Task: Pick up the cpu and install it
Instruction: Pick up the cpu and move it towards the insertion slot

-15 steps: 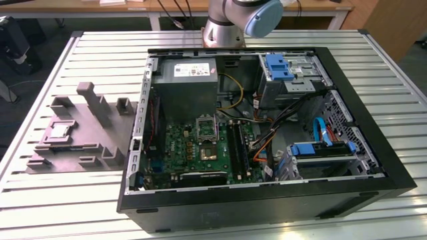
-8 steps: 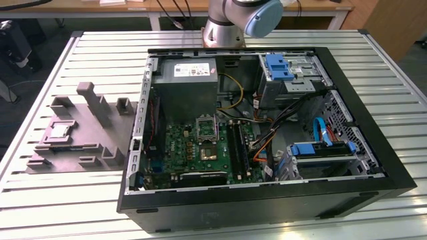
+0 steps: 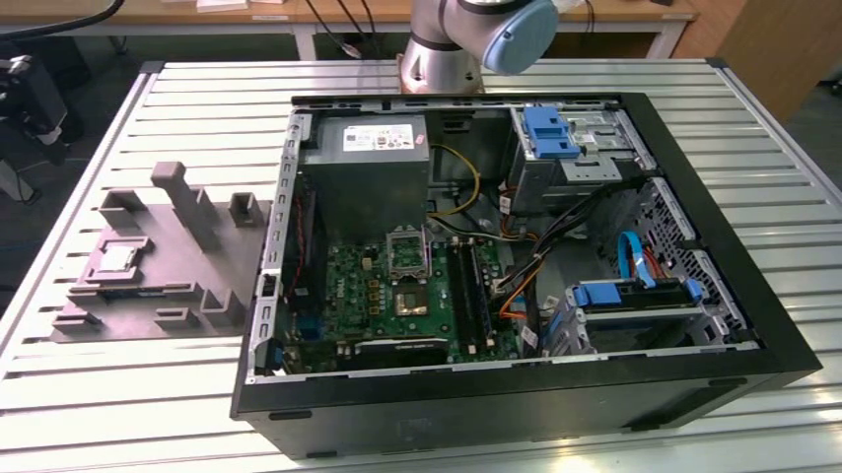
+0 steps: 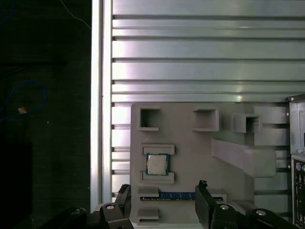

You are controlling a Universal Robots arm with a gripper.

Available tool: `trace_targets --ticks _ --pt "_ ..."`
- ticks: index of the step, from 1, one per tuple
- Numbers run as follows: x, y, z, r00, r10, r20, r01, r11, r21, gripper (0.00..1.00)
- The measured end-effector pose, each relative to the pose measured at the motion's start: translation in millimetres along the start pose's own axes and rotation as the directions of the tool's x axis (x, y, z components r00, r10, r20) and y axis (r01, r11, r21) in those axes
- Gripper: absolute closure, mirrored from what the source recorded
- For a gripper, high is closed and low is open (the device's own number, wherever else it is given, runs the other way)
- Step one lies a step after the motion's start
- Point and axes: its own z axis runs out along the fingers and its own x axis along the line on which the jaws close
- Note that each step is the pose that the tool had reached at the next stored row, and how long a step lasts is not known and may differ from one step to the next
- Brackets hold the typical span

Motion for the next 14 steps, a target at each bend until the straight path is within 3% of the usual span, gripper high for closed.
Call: trace_targets --ticks 14 --pt "0.1 0.0 0.2 1.0000 0.000 0.0001 0.000 1.0000 -0.0030 0.35"
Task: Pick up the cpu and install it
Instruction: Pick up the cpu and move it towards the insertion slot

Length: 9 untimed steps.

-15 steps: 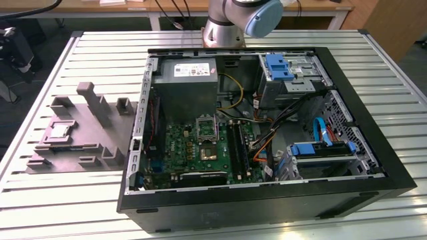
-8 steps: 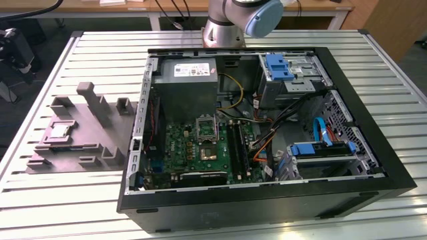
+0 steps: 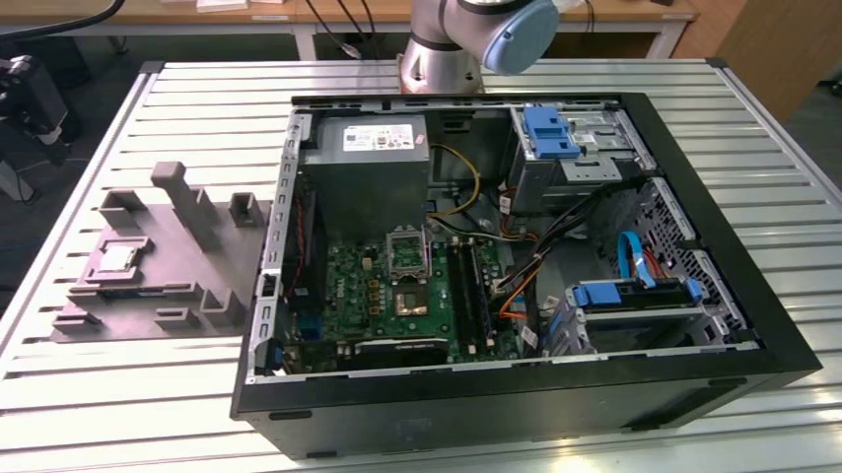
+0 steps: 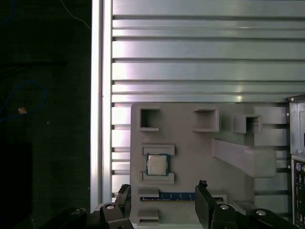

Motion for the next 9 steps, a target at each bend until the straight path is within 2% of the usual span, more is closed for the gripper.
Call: trace_targets --ticks 2,4,9 --pt "-0.1 0.0 0.2 1.0000 0.000 -0.0015 0.000 1.0000 -0.0020 0.35" --pt "0.0 -0.1 1.0 1.0000 0.000 -0.0088 0.000 1.0000 -0.0019 0.35" --pt "0.9 -0.4 7.6 0.9998 -0.014 -0.0135 0.014 0.9999 -0.0046 0.35"
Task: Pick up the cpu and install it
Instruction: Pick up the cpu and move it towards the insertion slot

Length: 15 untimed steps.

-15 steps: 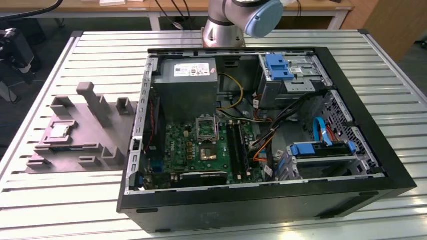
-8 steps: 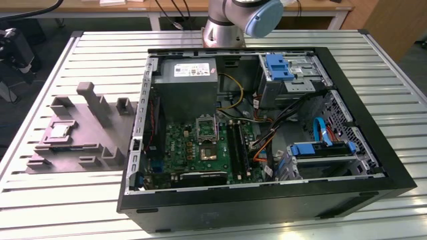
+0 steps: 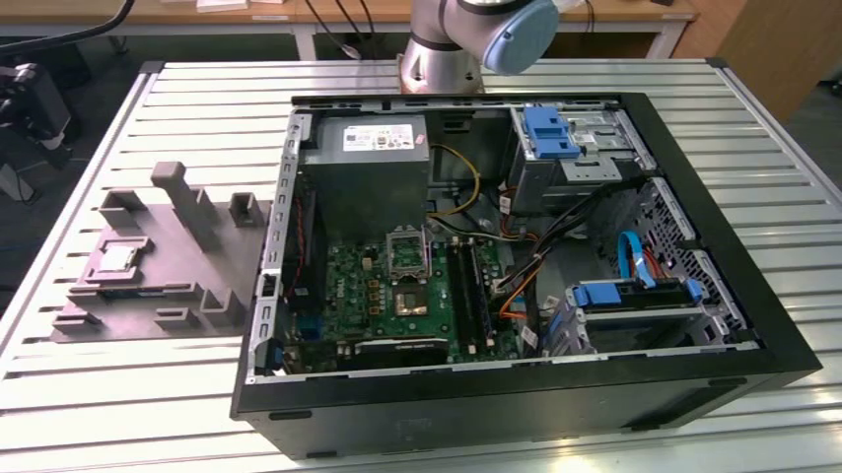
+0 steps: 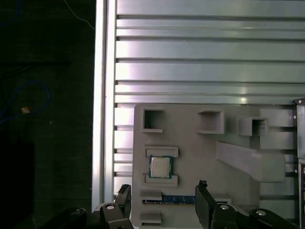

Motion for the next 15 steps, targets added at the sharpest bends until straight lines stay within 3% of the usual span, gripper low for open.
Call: trace_targets --ticks 5,15 --pt "1.1 -0.3 7.2 0.9998 -0.016 -0.0074 0.016 0.9999 0.0000 0.35" --pt "1.2 -0.4 7.8 0.9998 -0.019 -0.0077 0.019 0.9998 -0.0003 0.35"
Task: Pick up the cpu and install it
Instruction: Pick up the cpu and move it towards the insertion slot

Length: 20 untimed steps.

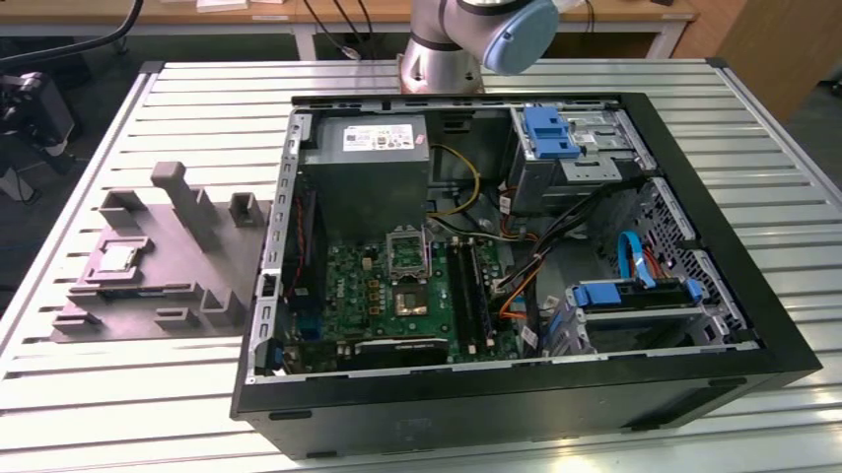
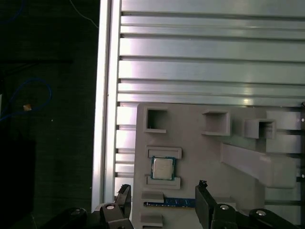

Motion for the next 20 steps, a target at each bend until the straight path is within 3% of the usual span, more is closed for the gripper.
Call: trace_targets --ticks 20 --pt "0.0 -0.5 10.0 1.0000 0.000 0.0000 0.000 1.0000 0.0000 0.35"
